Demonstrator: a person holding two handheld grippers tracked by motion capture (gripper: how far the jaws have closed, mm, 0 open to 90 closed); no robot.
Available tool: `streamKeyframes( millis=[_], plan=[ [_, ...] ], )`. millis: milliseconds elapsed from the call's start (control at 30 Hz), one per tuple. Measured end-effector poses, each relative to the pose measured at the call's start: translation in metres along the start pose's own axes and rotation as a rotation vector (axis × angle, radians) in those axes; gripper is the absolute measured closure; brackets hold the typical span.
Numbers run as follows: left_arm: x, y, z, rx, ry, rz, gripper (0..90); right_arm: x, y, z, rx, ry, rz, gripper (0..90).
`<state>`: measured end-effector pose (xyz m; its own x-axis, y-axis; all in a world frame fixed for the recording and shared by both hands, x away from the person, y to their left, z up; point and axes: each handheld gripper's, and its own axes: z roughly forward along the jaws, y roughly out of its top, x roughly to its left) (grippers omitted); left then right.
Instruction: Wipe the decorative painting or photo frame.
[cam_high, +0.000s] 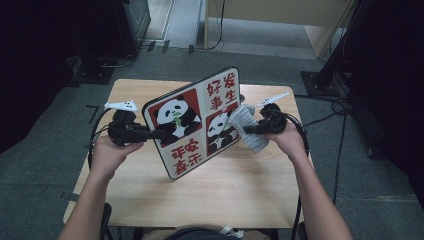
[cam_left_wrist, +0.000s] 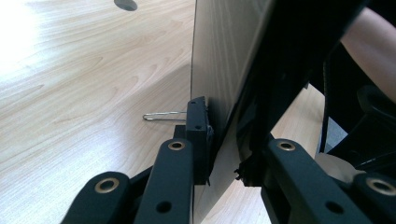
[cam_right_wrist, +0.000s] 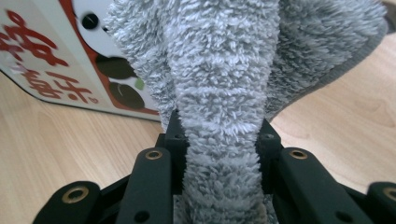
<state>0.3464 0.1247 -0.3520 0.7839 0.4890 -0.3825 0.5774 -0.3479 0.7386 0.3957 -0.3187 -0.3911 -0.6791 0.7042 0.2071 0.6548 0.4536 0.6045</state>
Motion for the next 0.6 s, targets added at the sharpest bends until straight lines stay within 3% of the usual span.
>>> streamKeyframes(
  millis=[600],
  plan=[
    [0.000, 0.000, 0.000, -0.001, 0.001, 0.001, 78.5, 0.014, 0.039, -0.036, -0.026, -0.017, -0.055, 67.7]
  ],
)
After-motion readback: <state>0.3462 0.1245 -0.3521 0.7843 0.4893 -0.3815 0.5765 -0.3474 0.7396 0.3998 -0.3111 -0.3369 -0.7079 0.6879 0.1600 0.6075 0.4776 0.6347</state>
